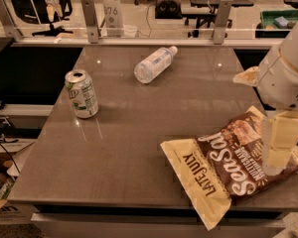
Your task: Move brown chip bag near blue plastic bottle
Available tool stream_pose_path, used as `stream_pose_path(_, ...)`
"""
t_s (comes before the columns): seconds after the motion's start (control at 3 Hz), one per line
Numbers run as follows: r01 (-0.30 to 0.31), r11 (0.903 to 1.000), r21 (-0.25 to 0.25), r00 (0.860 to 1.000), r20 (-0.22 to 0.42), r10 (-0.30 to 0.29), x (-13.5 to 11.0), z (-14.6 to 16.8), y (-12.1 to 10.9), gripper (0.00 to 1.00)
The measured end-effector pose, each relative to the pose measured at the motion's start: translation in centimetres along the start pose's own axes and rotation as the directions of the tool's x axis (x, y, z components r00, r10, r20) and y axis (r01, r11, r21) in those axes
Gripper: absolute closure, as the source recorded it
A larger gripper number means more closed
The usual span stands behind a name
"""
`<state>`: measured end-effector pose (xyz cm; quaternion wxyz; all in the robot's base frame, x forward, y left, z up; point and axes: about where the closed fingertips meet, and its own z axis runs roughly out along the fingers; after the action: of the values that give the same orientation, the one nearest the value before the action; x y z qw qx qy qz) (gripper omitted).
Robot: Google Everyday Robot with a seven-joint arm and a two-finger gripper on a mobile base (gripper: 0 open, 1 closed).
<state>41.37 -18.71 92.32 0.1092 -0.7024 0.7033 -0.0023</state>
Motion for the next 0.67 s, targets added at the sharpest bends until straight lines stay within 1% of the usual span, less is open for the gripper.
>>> stream_pose_path(0.33, 0.048, 0.9987, -0.016, 0.999, 0.017, -0.048, -0.1, 2.3, 0.6, 0.00)
stream_pose_path(0.67, 0.102, 0.9948, -0.003, 0.995, 0.010, -0.102, 0.0, 3.9, 1.3, 0.00)
